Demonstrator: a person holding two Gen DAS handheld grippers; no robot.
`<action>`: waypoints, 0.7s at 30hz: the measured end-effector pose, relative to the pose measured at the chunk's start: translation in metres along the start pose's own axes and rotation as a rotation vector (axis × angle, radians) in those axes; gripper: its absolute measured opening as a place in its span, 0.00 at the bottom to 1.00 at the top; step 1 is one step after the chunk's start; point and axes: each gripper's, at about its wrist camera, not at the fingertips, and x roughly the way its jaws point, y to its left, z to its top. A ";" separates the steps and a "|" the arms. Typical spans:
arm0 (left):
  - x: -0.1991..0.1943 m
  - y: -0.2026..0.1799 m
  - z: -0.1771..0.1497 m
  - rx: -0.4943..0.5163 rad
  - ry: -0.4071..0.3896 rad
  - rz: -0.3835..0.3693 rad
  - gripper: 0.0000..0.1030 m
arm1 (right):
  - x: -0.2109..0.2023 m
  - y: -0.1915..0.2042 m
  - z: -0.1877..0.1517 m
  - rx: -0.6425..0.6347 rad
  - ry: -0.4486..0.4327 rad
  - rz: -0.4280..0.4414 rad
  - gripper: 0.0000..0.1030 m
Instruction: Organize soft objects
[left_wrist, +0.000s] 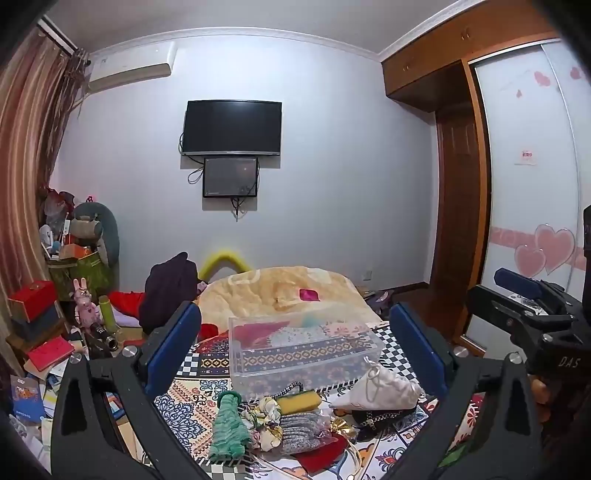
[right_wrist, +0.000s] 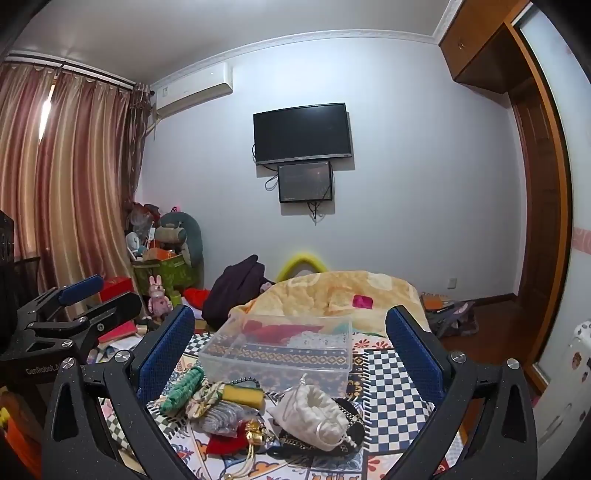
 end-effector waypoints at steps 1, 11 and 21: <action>0.000 0.000 -0.001 0.002 -0.002 0.003 1.00 | 0.000 0.001 0.001 -0.001 0.000 0.001 1.00; -0.004 -0.003 0.000 0.008 -0.004 -0.002 1.00 | -0.002 0.002 0.004 0.006 0.000 0.008 1.00; -0.002 -0.006 0.000 0.017 -0.002 -0.002 1.00 | -0.002 0.002 0.002 0.008 0.002 0.011 1.00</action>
